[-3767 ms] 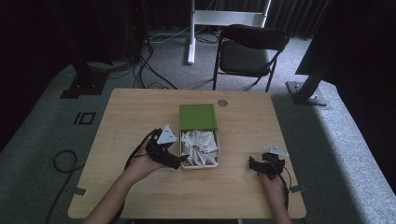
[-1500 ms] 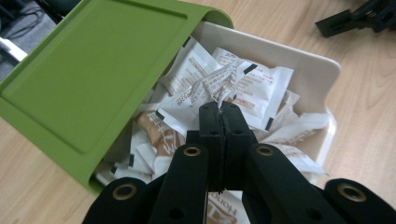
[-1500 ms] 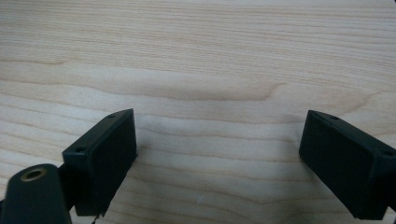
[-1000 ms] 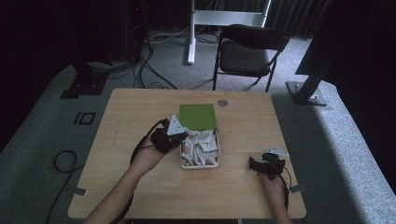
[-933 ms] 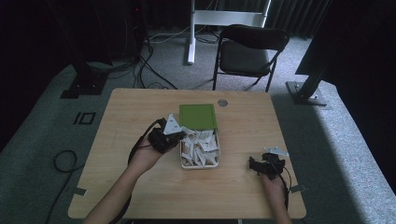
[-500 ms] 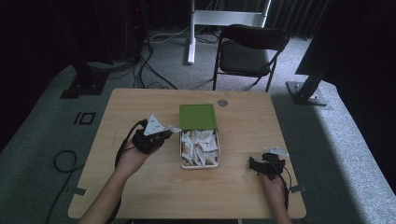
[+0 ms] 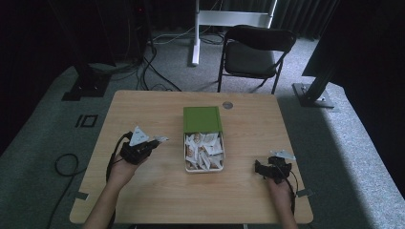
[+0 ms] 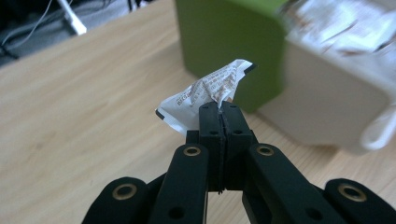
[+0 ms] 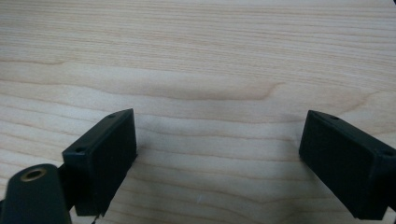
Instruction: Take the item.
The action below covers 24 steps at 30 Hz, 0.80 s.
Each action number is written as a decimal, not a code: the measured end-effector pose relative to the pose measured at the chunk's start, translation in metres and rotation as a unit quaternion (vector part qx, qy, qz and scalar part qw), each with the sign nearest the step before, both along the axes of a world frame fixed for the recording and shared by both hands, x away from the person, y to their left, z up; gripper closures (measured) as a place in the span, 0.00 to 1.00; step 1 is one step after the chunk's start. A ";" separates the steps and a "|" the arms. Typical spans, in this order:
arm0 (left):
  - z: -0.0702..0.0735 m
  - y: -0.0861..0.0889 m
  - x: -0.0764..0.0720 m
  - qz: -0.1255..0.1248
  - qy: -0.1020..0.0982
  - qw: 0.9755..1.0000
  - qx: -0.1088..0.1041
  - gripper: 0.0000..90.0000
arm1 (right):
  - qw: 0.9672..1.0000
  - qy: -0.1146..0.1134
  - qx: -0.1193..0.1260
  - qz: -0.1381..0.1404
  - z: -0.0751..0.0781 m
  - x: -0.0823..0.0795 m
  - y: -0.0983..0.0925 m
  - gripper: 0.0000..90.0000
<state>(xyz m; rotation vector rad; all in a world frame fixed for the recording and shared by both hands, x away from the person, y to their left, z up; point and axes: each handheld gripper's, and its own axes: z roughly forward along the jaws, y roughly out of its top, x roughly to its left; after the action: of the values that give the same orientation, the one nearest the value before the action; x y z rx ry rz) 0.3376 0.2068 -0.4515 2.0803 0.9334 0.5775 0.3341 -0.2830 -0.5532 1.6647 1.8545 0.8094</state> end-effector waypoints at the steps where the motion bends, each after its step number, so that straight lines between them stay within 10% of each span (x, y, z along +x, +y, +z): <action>1: -0.004 0.003 0.001 0.006 0.002 1.000 0.000 1.00 | 1.000 0.000 0.000 0.000 0.000 0.000 0.000 0.12; 24: -0.074 0.054 0.023 0.092 0.037 0.995 -0.025 1.00 | 1.000 0.000 0.000 0.000 0.000 0.000 0.000 0.12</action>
<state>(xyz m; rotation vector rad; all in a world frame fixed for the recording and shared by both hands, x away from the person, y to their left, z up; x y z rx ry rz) 0.3605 0.2604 -0.5253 1.9950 1.1791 0.5694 0.3341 -0.2831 -0.5532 1.6642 1.8545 0.8089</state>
